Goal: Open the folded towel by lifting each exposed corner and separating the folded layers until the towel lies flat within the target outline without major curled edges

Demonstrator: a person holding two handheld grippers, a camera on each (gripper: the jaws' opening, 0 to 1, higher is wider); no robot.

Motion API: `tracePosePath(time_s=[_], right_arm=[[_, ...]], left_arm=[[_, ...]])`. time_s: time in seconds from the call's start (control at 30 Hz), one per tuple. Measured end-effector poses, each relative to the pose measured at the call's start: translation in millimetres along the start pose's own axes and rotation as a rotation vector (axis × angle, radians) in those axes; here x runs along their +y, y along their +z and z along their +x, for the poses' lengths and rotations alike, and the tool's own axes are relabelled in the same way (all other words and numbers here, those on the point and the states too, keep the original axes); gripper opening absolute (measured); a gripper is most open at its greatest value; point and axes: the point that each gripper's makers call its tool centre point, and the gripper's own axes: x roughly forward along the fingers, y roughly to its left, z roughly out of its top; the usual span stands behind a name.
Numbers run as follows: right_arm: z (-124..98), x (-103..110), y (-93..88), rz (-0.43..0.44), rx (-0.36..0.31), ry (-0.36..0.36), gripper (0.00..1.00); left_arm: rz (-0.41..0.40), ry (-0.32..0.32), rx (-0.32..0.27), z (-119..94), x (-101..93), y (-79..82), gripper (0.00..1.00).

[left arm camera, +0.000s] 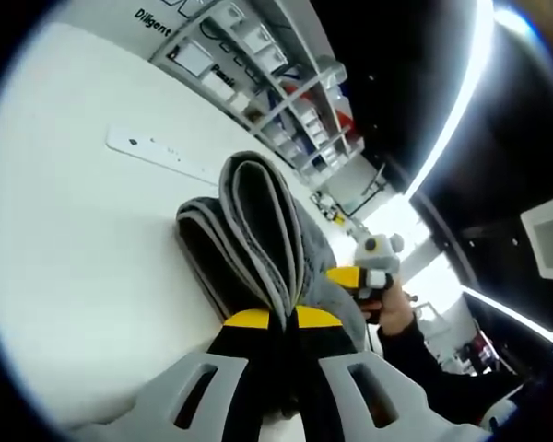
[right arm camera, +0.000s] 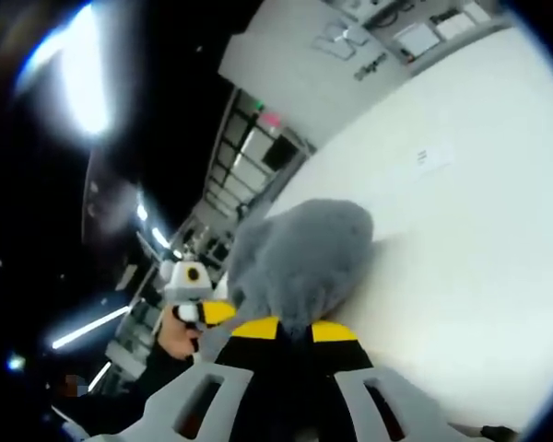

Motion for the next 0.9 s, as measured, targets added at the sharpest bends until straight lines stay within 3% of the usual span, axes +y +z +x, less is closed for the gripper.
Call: tracePosePath(time_s=[0.9], right_arm=[[-11,26,-32.8,-0.045,0.016,-0.012,0.04]], left_arm=[[0.111,0.050,0.028,-22,-19.5,-29.8,0.03]])
